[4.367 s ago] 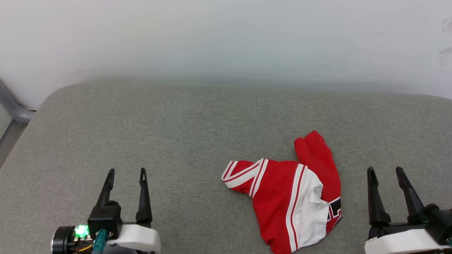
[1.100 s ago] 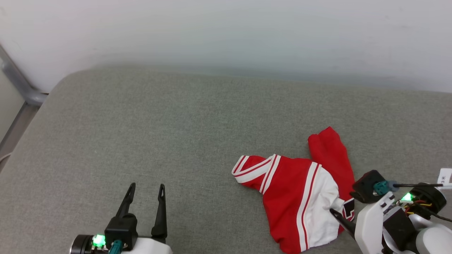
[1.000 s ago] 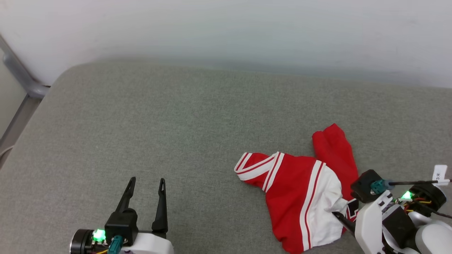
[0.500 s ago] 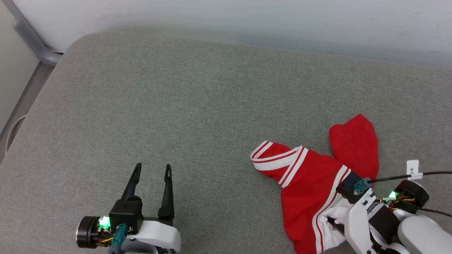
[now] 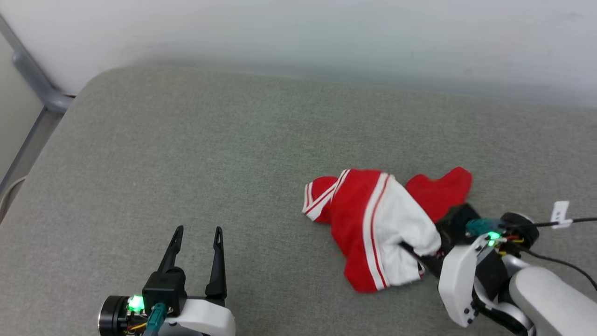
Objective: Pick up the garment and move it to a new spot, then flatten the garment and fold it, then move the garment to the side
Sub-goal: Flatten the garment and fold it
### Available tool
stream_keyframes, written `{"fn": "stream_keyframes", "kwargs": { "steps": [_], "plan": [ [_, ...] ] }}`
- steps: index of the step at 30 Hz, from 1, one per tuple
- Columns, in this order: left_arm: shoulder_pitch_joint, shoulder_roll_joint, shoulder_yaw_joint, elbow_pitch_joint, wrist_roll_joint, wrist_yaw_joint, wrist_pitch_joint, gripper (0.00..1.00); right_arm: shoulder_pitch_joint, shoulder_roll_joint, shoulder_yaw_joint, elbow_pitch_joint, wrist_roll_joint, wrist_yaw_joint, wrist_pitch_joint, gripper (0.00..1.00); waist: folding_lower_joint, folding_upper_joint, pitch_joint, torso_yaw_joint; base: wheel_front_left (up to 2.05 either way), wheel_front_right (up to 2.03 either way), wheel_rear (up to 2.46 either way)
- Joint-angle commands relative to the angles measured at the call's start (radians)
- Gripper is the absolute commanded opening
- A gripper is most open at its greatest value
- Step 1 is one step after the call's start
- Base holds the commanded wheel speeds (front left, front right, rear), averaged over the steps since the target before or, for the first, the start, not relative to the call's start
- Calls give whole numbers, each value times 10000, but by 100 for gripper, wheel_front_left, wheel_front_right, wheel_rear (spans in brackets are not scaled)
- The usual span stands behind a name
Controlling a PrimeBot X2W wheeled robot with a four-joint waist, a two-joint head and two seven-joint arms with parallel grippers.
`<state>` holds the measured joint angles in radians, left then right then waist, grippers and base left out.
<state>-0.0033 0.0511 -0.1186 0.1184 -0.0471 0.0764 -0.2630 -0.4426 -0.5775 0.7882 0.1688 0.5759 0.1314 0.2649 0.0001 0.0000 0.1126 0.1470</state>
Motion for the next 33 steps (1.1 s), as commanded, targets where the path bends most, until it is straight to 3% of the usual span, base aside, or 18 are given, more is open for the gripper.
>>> {"fn": "stream_keyframes", "kwargs": {
  "steps": [1,4,5,7,13,23,33],
  "plan": [
    [76,-13,58,-14,44,-26,-26,100,-10,92,-229,-161,119,-14,-193,0,-1,0,-164,-150,0,0,0],
    [234,-12,105,-23,68,-51,-26,100,202,144,-890,-617,326,-14,-579,0,-1,0,-317,-305,0,0,0],
    [321,-13,139,-37,87,-104,-26,100,497,293,-1705,-953,511,-12,-949,0,-1,0,-422,-466,0,0,0],
    [381,-12,154,-28,81,-115,-26,100,758,383,-2351,-1024,656,-12,-1140,0,-1,0,-470,-555,0,0,0],
    [448,-11,163,-8,54,-174,-26,100,1747,589,-4526,-408,774,-12,-1613,0,-1,0,-543,-758,0,0,0],
    [555,-11,111,59,20,-229,-26,100,3308,1146,-7764,2664,983,-11,-2502,0,-1,0,-566,-953,0,0,0],
    [587,-12,117,123,-3,-255,-26,100,3746,1739,-8607,5806,1130,-20,-2854,0,-1,0,-618,-1129,0,0,0]
  ]
}}
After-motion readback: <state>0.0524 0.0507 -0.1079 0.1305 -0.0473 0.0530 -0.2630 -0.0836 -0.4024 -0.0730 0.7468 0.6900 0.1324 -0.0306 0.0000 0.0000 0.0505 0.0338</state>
